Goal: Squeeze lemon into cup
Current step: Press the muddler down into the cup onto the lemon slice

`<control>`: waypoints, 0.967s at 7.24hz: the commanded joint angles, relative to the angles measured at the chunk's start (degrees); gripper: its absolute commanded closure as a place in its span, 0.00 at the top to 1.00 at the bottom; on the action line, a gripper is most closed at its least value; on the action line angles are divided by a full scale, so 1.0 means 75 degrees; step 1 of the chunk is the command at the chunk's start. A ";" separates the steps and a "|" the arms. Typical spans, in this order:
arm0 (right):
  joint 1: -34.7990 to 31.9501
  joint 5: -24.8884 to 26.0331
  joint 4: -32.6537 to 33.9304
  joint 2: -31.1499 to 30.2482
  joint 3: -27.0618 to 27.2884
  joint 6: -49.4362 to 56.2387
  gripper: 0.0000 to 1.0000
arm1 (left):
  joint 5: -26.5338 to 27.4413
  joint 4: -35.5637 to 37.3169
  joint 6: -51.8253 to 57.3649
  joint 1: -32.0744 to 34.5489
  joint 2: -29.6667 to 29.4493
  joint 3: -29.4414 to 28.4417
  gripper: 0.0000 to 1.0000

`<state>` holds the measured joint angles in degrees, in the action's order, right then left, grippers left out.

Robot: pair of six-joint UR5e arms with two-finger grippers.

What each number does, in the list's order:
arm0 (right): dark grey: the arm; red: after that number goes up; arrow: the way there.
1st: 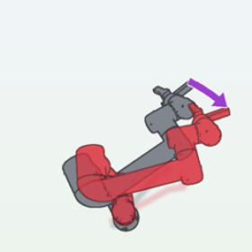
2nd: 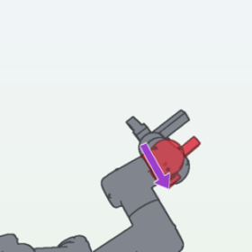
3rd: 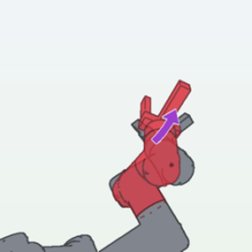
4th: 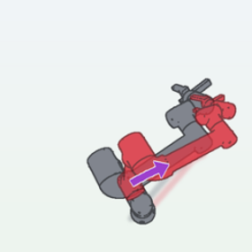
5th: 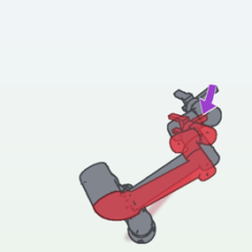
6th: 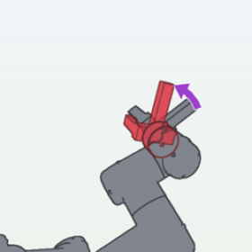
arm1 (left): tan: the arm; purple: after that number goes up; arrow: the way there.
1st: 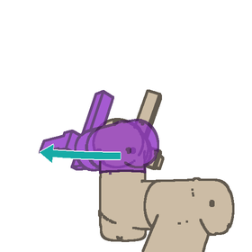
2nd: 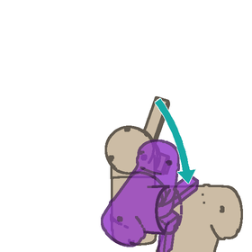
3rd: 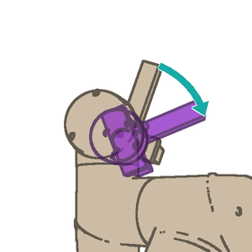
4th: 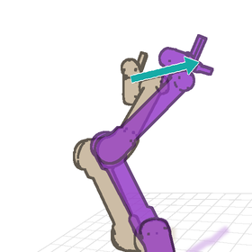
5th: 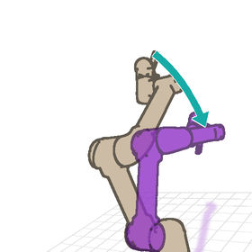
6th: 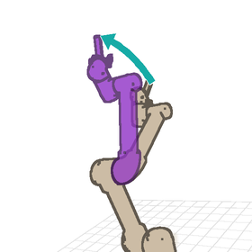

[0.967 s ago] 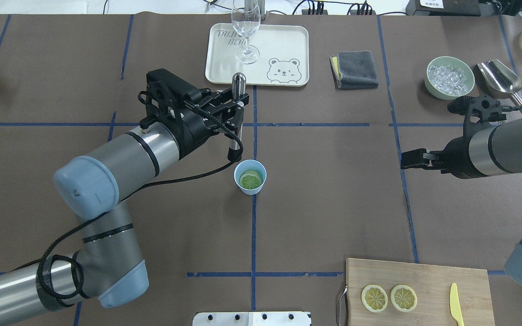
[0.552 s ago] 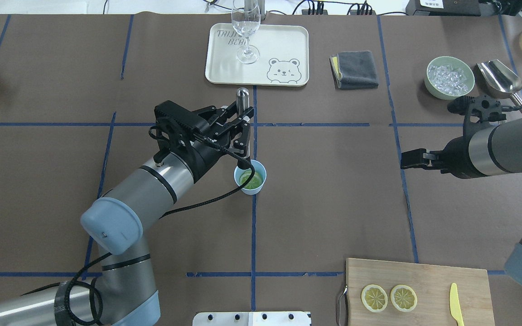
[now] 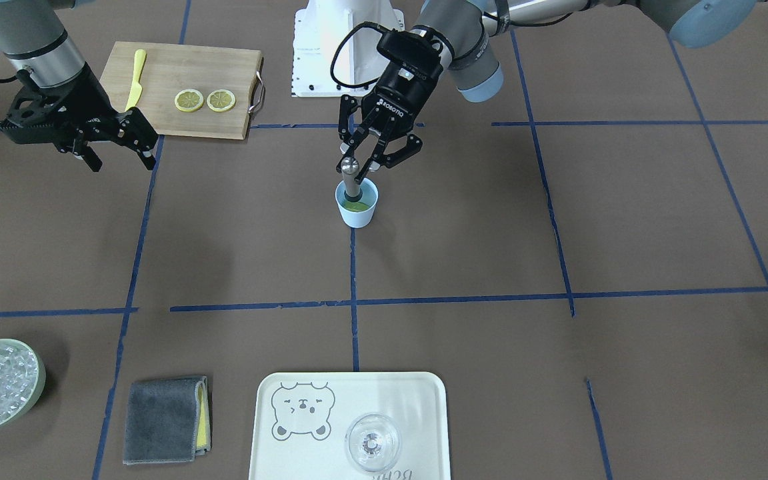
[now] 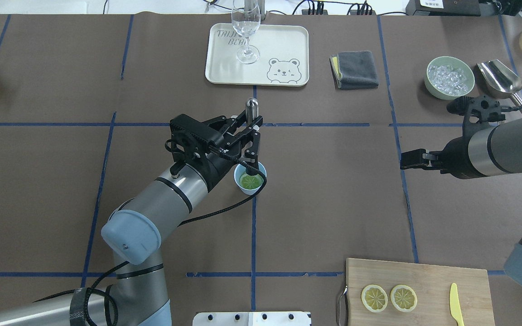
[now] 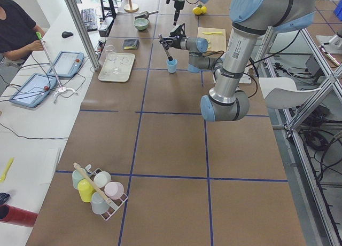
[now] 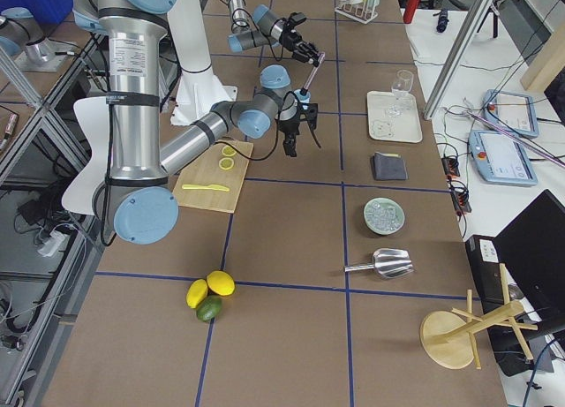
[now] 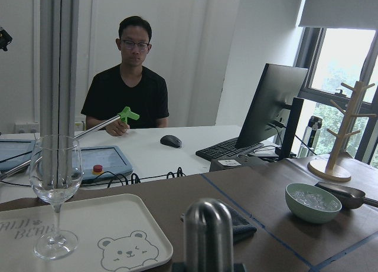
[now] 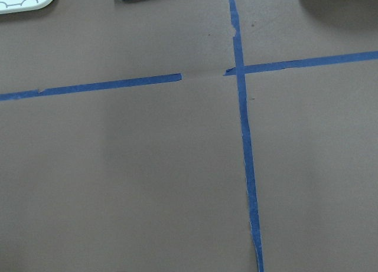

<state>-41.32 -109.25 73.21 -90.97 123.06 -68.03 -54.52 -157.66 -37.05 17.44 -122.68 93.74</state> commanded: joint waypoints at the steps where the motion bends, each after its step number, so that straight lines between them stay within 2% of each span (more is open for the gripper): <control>1: 0.0001 0.0000 0.0000 0.0000 -0.0013 0.0000 1.00 | 0.0004 -0.0037 -0.0005 -0.0064 0.0022 -0.0170 0.00; 3: 0.0001 0.0000 0.0000 0.0000 -0.0013 0.0000 1.00 | 0.0004 -0.0387 -0.0005 -0.0169 -0.0013 -0.0625 0.00; 7: 0.0001 -0.0012 0.0000 0.0000 -0.0013 0.0000 1.00 | 0.0004 -0.0400 0.0007 -0.0275 -0.0002 -0.0815 0.00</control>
<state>-41.31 -109.27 73.21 -90.97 122.92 -68.03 -54.49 -160.64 -37.01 15.68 -122.73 87.85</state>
